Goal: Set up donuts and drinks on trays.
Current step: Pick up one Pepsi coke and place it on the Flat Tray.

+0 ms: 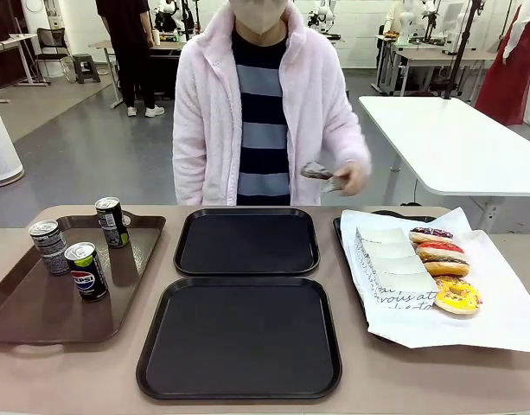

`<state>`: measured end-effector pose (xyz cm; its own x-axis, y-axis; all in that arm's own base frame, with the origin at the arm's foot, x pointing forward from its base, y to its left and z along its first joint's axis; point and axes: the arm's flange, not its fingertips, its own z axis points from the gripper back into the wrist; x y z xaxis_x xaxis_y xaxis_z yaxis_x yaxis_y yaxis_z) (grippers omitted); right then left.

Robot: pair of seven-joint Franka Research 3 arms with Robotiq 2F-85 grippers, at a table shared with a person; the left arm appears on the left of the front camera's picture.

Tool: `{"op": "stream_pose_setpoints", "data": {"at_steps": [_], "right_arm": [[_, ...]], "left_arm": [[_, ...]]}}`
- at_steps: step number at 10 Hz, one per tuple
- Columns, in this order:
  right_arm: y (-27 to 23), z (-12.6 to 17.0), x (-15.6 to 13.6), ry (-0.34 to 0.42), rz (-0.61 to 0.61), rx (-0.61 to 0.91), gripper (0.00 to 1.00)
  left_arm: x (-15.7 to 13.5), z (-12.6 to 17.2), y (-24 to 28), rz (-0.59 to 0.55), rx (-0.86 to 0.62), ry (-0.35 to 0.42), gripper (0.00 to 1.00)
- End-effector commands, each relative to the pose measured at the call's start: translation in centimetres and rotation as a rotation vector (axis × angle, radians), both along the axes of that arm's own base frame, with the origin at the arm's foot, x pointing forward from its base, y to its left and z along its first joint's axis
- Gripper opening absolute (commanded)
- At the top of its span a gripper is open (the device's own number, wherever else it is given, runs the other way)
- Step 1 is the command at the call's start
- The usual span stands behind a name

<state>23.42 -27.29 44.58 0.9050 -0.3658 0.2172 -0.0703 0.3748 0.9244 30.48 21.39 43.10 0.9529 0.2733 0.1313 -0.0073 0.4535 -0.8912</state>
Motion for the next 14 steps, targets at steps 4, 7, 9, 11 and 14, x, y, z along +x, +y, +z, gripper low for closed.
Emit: {"op": "stream_pose_setpoints", "data": {"at_steps": [4,7,9,11,14], "right_arm": [[-0.1,-0.2,0.1,-0.013,0.006,0.008,1.0],[-0.1,-0.2,0.1,-0.013,0.006,0.008,1.0],[-0.1,-0.2,0.1,-0.013,0.006,0.008,1.0],[-0.1,-0.2,0.1,-0.013,0.006,0.008,1.0],[-0.1,-0.2,0.1,-0.013,0.006,0.008,1.0]], "left_arm": [[-0.1,0.1,0.2,0.005,-0.016,-0.004,1.0],[-0.1,0.1,0.2,0.005,-0.016,-0.004,1.0],[0.0,-0.1,0.1,0.002,-0.001,0.002,1.0],[0.1,3.0,-1.7,-0.009,0.131,0.032,1.0],[2.1,7.9,-5.4,-0.043,0.442,0.191,1.0]]}}
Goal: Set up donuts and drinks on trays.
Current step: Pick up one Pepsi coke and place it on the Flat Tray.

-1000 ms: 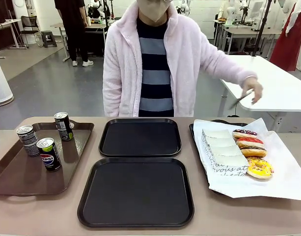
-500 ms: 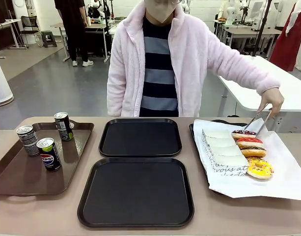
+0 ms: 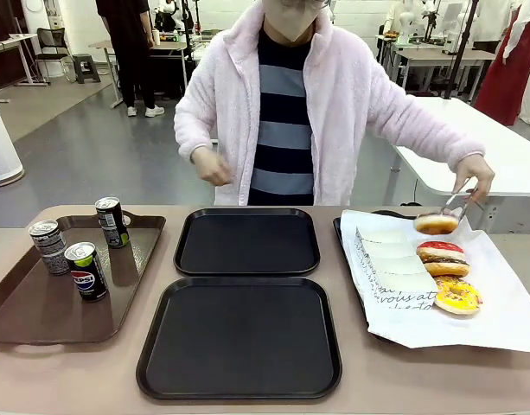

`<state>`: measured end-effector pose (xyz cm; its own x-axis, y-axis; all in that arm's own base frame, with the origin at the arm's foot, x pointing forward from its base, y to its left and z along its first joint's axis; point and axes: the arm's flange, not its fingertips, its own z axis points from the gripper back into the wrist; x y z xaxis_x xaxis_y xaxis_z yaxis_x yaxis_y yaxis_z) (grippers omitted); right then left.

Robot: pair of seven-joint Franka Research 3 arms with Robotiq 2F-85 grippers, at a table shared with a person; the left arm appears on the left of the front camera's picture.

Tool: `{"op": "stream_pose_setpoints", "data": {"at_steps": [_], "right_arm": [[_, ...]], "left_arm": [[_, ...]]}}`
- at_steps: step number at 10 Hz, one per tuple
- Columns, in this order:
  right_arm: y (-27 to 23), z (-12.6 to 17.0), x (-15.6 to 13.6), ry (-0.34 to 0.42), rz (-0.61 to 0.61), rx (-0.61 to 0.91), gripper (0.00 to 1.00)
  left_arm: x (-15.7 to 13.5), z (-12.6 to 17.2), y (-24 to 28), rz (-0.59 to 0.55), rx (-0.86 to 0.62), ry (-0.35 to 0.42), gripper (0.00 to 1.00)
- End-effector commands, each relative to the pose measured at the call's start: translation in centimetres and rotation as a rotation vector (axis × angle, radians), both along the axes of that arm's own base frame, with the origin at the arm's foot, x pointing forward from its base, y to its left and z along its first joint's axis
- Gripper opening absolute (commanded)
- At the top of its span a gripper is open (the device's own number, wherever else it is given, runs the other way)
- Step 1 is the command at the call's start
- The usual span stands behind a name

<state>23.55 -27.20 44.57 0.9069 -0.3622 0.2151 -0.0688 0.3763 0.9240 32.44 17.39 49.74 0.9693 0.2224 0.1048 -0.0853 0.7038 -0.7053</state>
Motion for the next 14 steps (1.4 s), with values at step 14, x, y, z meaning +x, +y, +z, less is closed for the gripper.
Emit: {"op": "stream_pose_setpoints", "data": {"at_steps": [14], "right_arm": [[-0.2,-0.2,-0.1,-0.016,0.003,0.01,1.0]], "left_arm": [[5.0,-5.2,-26.0,-0.065,0.749,0.024,1.0]]}}
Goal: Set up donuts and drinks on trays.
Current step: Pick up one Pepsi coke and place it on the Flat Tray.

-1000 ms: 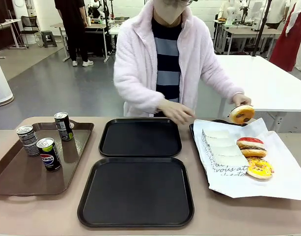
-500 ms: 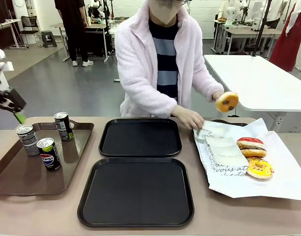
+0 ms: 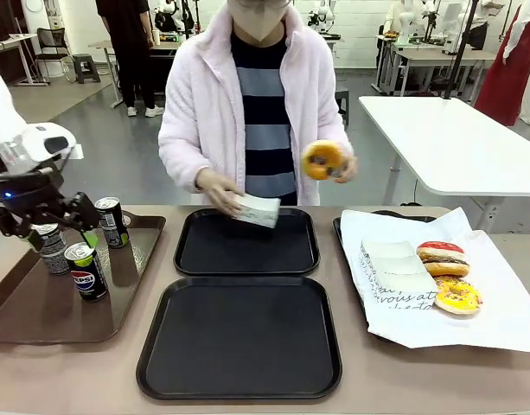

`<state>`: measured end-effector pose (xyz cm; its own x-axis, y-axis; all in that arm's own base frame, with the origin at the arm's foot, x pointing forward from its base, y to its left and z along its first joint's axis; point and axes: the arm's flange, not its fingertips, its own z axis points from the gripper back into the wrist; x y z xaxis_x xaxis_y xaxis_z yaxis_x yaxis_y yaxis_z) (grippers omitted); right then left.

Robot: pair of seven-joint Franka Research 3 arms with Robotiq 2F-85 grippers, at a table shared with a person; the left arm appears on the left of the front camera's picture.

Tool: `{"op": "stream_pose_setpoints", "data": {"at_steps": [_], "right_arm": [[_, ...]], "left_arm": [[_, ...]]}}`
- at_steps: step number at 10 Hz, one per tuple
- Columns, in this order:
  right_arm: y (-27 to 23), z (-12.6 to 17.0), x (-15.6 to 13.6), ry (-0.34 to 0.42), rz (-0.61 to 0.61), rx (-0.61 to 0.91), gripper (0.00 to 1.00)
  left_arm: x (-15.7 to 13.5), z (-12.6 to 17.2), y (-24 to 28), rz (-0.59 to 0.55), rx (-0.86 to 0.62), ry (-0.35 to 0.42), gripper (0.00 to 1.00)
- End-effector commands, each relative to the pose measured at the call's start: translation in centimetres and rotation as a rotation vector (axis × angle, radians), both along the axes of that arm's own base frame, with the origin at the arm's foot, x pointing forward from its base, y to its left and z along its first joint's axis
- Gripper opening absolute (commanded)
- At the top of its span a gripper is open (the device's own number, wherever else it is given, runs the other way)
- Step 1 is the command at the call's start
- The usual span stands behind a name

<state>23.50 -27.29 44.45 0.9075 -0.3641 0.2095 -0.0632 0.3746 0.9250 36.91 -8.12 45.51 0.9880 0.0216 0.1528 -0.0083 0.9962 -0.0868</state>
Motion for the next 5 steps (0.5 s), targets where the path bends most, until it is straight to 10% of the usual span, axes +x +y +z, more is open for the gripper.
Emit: {"op": "stream_pose_setpoints", "data": {"at_steps": [1,5], "right_arm": [[-0.1,-0.1,0.0,-0.021,0.004,0.008,1.0],[-0.1,-0.1,0.0,-0.021,0.004,0.008,1.0]], "left_arm": [[0.8,-1.6,-0.6,0.013,0.046,-0.046,1.0],[0.0,0.0,0.0,0.0,0.0,0.0,1.0]]}}
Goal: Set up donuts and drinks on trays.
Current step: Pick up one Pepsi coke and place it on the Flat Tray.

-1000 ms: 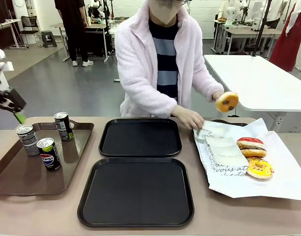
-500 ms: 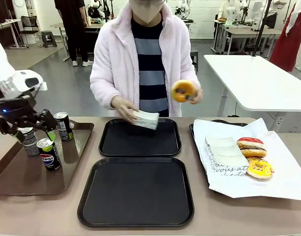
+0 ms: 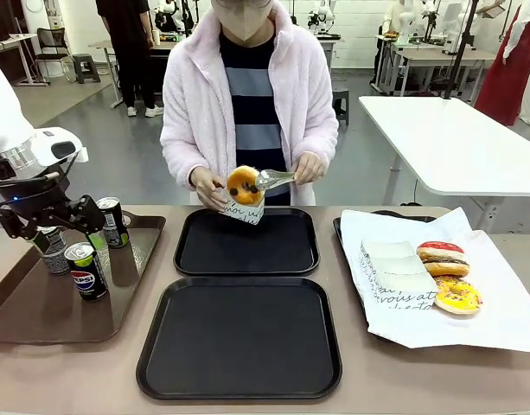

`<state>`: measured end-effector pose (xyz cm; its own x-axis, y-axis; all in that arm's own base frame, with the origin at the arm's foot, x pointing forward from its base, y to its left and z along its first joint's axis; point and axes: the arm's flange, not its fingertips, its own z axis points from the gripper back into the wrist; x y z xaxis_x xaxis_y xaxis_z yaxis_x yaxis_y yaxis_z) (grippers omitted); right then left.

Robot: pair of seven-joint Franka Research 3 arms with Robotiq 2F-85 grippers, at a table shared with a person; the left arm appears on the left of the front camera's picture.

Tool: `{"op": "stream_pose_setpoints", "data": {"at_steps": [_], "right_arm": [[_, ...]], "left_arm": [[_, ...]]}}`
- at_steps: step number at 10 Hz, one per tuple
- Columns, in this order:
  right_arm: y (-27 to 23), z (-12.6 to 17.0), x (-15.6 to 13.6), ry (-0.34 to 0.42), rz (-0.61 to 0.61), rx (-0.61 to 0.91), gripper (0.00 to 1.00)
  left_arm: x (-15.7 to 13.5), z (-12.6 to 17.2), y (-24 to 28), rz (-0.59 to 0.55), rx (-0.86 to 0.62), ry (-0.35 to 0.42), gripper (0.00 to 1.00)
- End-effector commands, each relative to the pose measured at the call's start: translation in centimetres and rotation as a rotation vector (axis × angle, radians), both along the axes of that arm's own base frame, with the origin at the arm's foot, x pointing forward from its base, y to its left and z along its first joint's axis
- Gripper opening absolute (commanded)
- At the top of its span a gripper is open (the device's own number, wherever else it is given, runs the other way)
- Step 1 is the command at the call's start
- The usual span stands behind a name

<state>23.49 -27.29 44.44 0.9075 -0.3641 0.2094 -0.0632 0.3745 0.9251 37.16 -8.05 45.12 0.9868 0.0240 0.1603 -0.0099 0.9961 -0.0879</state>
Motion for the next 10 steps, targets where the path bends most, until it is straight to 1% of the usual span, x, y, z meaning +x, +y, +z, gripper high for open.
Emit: {"op": "stream_pose_setpoints", "data": {"at_steps": [1,4,5,6,7,9,10], "right_arm": [[-0.1,-0.1,0.0,-0.021,0.004,0.008,1.0],[-0.1,-0.1,0.0,-0.021,0.004,0.008,1.0],[-0.1,-0.1,0.0,-0.021,0.004,0.008,1.0],[-0.1,-0.1,0.0,-0.021,0.004,0.008,1.0],[-0.1,-0.1,0.0,-0.021,0.004,0.008,1.0],[-0.1,-0.1,0.0,-0.021,0.004,0.008,1.0],[-0.1,-0.1,0.0,-0.021,0.004,0.008,1.0]], "left_arm": [[-0.2,0.4,-0.1,-0.002,0.001,0.008,1.0],[-0.1,0.1,0.1,0.002,-0.002,0.001,1.0],[0.3,-0.6,0.1,-0.049,0.014,0.007,1.0],[0.6,-1.1,-0.6,-0.054,0.057,0.002,1.0],[0.9,-1.6,-1.1,-0.053,0.084,0.013,1.0],[2.4,-2.7,-1.3,-0.021,0.156,-0.006,1.0],[3.1,-3.0,-1.0,0.003,0.149,0.015,1.0]]}}
